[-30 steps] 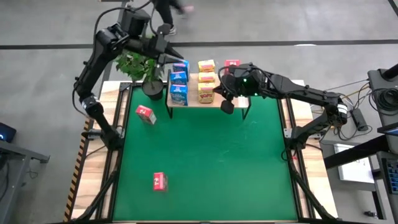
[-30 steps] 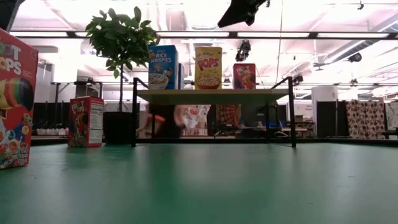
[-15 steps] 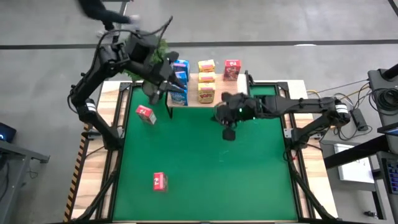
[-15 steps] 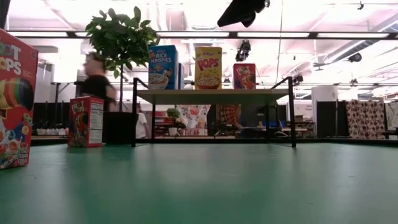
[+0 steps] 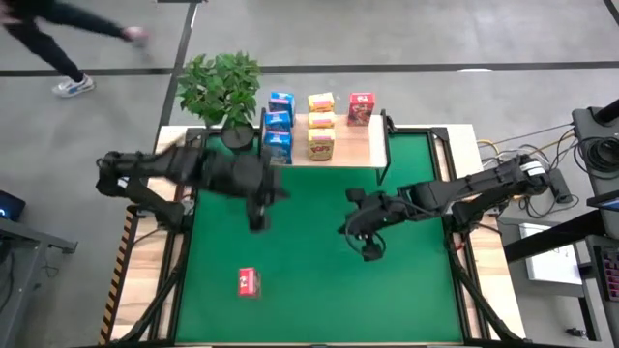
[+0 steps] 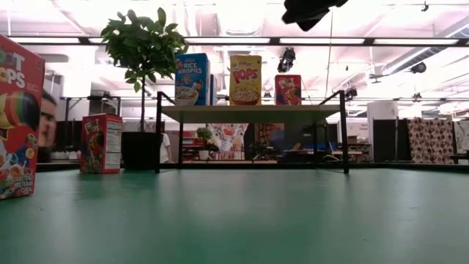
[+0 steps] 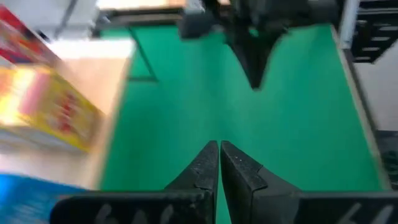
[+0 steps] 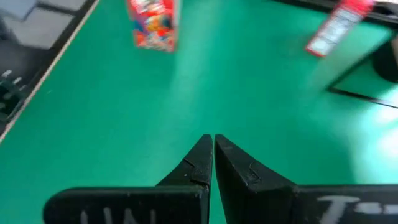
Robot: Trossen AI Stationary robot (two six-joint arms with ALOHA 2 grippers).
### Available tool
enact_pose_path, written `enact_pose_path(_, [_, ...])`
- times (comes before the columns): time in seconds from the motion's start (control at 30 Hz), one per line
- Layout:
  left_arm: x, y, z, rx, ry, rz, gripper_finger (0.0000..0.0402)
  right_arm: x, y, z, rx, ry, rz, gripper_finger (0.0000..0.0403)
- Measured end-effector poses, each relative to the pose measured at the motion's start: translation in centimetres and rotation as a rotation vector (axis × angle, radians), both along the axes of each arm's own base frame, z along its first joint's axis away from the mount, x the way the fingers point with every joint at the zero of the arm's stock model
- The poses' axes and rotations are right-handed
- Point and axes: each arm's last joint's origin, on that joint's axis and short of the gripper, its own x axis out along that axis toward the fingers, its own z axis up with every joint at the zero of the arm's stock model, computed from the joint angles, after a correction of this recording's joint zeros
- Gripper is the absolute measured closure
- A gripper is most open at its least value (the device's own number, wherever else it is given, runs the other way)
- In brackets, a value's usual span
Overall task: Stack cereal on shelf
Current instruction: Put the bottom red cereal box on the shelf
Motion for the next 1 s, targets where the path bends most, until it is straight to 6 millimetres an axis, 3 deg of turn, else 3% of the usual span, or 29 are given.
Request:
enact_pose_path(0.27, [-2.5, -8.3, -3.7, -0.222, 0.089, 0.110, 0.0401, -0.1, 2.5, 0.0, 0.051, -0.079, 0.056, 0.0394])
enact_pose_path(0.47, [-5.0, -14.1, -6.7, -0.386, 0.218, 0.155, 0.0402, 0.3, 2.6, 0.2, 0.084, -0.155, 0.050, 0.0394])
enact_pose_path(0.7, [-8.3, -20.6, -11.2, -0.444, 0.355, 0.225, 0.0402, 0.7, 2.7, -0.6, 0.101, -0.253, 0.058, 0.0394])
enact_pose_path(0.83, [-9.0, -23.1, -13.6, -0.436, 0.404, 0.298, 0.0402, 0.7, 2.7, -1.5, 0.110, -0.280, 0.059, 0.0394])
enact_pose_path(1.0, [-8.8, -24.0, -16.5, -0.322, 0.448, 0.411, 0.0402, 0.6, 2.7, -2.0, 0.112, -0.276, 0.057, 0.0394])
